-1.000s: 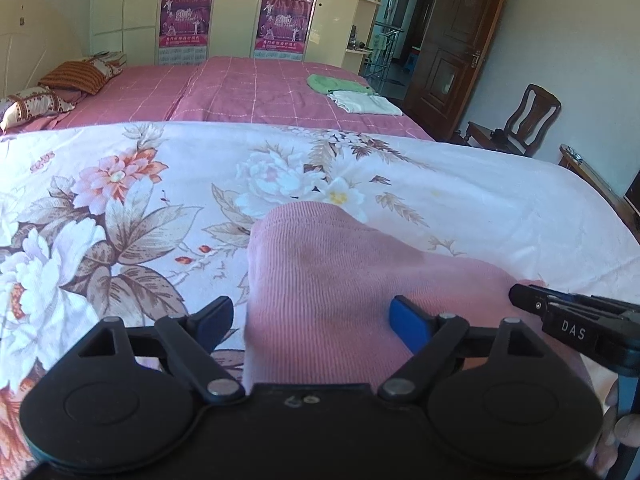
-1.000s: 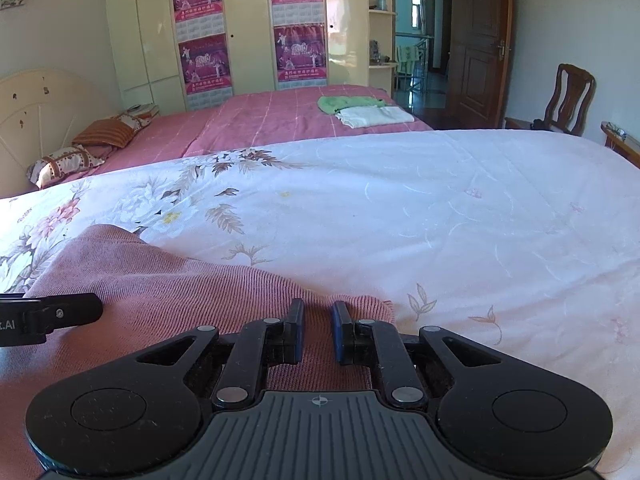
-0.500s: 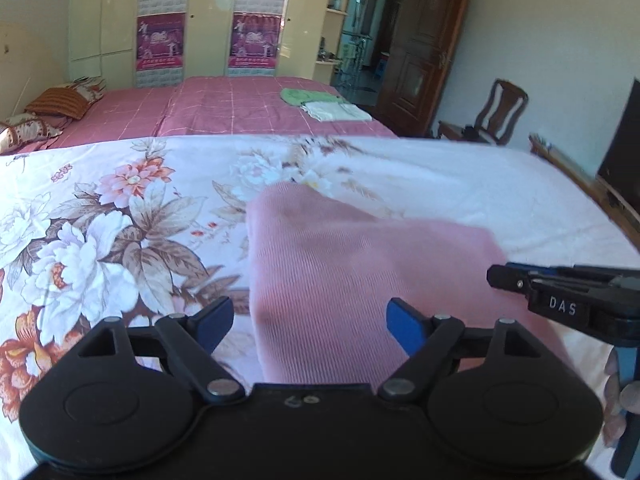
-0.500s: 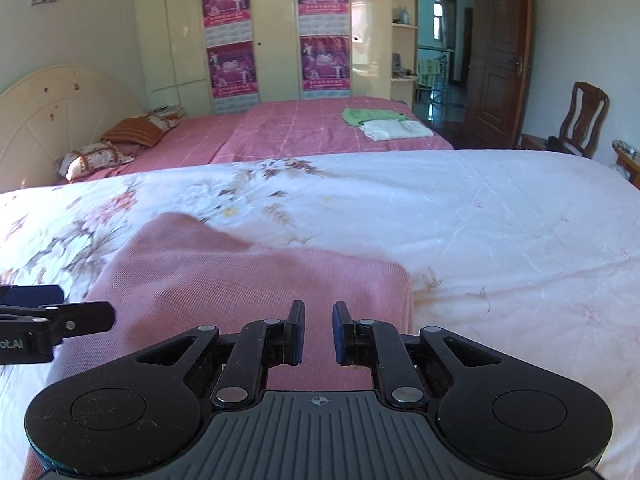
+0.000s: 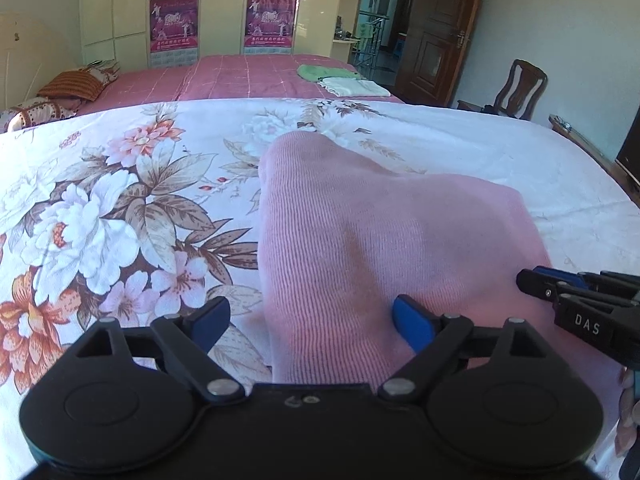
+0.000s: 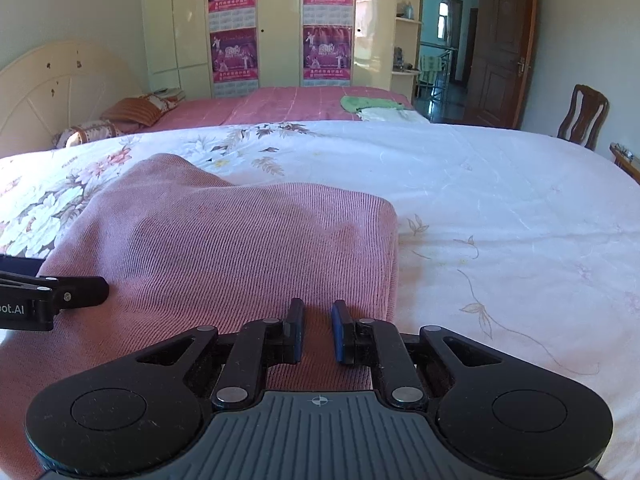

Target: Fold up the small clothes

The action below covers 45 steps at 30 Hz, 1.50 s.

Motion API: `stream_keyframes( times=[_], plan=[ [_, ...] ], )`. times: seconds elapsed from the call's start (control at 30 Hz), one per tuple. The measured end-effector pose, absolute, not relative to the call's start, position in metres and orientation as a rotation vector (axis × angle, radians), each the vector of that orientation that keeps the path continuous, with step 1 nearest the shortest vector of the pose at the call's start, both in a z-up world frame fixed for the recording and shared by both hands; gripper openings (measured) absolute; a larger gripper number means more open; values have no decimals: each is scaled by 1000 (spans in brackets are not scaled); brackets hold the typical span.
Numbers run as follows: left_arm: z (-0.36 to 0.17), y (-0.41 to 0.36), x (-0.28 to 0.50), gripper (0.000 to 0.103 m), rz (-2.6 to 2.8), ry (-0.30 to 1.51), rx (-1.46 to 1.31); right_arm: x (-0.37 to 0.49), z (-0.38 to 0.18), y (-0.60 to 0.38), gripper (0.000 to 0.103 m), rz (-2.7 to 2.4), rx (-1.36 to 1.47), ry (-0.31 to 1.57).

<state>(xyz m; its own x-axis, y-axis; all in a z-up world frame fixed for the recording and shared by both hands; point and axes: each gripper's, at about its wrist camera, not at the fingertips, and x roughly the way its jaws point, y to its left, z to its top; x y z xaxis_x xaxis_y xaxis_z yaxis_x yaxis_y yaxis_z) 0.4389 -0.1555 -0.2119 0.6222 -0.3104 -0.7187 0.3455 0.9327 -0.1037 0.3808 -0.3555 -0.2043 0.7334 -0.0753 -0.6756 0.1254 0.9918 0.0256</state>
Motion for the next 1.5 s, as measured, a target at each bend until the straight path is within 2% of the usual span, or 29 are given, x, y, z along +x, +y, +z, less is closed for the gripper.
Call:
stream_keyframes(
  times=[0.13,0.2,0.23,0.33,0.37,0.57,0.73,0.83,0.93,1.17,1.2,1.23,1.33,1.5],
  plan=[
    [-208,-163,435,90,-350,805,87,374,-205,-354,13,-118,75,715],
    [-204,-165,434,90,-333,814,95,373,-200,-352,18,-111,81,726],
    [-203,-166,433,90,-326,817,96,372,-196,-352,22,-104,82,735],
    [-196,-166,428,88,-321,818,99,364,-182,-350,49,-83,111,734],
    [-193,-165,425,87,-323,809,101,360,-177,-348,50,-86,109,727],
    [-178,-158,392,87,-383,766,101,330,-163,-337,50,-107,103,719],
    [-197,-157,376,86,-406,830,119,311,-174,-323,50,-137,60,758],
    [-212,-154,375,89,-414,854,118,308,-189,-325,50,-184,34,820],
    [-213,-149,373,89,-414,856,97,303,-190,-338,50,-205,120,834],
    [-212,-144,365,88,-433,867,81,281,-184,-327,49,-224,82,843],
    [-215,-144,364,89,-432,873,77,280,-187,-330,46,-225,111,853],
    [-216,-143,364,90,-432,875,73,279,-188,-335,36,-226,155,856],
    [-215,-141,362,89,-433,883,59,275,-182,-342,21,-218,204,843],
    [-220,-141,360,90,-435,886,44,272,-192,-353,20,-191,220,856]
  ],
)
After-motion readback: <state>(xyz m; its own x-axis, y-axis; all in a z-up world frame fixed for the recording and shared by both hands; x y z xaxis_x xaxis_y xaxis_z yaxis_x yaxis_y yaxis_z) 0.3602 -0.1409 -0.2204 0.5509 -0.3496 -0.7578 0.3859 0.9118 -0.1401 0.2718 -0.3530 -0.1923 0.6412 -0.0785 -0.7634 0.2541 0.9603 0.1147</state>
